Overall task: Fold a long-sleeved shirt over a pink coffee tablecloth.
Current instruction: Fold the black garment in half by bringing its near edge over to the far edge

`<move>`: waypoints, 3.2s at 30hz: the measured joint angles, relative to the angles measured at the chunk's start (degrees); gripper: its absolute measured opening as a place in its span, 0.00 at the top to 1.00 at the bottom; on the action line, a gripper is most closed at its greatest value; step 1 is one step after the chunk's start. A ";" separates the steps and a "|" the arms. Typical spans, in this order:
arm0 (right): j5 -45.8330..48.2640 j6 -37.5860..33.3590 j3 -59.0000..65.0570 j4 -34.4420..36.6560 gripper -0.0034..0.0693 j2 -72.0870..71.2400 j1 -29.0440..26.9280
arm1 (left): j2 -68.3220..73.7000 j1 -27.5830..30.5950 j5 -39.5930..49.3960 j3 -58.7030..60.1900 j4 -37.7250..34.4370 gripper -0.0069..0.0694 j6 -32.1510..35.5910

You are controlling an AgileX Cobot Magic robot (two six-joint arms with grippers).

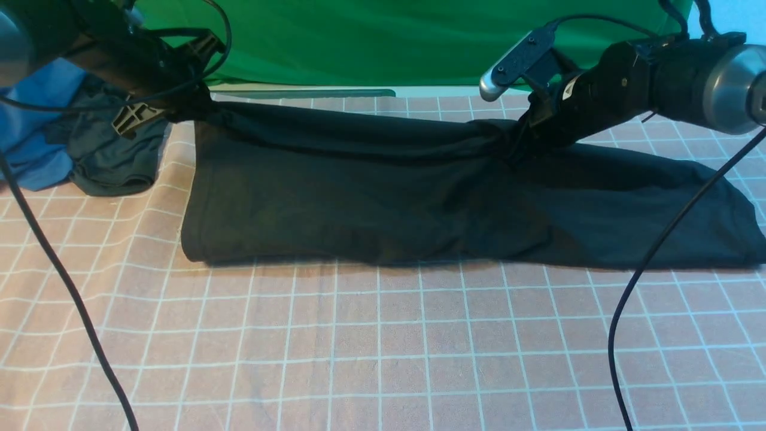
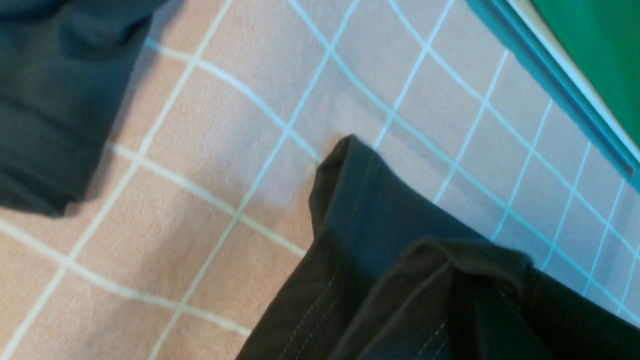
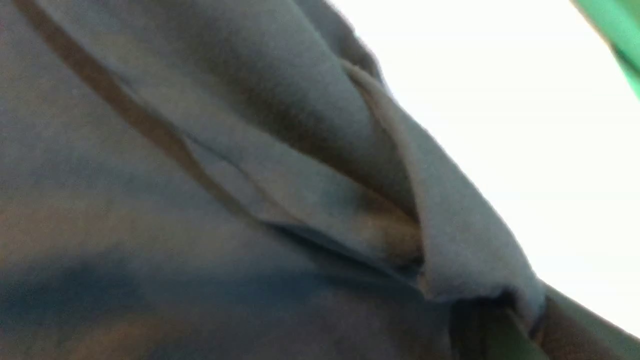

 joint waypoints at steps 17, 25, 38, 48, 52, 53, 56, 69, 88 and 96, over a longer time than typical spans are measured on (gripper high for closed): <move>-13.22 1.52 -0.42 0.00 0.54 3.98 0.00 | 2.28 0.04 -5.69 -0.86 1.08 0.52 1.81; -4.85 10.46 -4.47 0.00 0.48 -0.16 -0.23 | -1.27 -3.61 9.65 -3.47 0.34 0.69 9.62; 17.66 7.67 -5.36 18.53 0.90 0.22 1.99 | -0.75 -13.64 14.63 -2.25 0.89 0.89 12.02; 16.37 5.75 -10.77 23.59 0.90 7.92 1.99 | 1.00 -14.85 15.47 -2.25 1.00 0.89 11.74; 15.07 5.75 -12.31 23.70 0.90 9.84 1.99 | 1.07 -14.90 15.24 -2.25 0.14 0.89 11.74; 14.88 5.75 -12.56 23.76 0.90 10.49 1.99 | 1.07 -14.90 15.11 -2.25 0.07 0.89 11.74; 14.13 5.70 -12.64 23.76 0.90 11.94 2.18 | 1.07 -14.90 15.00 -2.25 0.07 0.89 11.74; -9.80 5.62 -14.71 23.88 0.90 15.17 1.89 | 1.07 -14.90 15.91 -2.25 -0.35 0.89 9.99; 47.83 10.80 -43.62 20.99 0.90 11.40 -6.21 | 6.54 -15.54 13.79 -4.37 -4.00 0.89 14.54; 48.07 12.78 -30.68 17.55 0.90 -3.36 -6.26 | 15.18 -16.36 13.70 -15.64 -4.34 0.89 14.99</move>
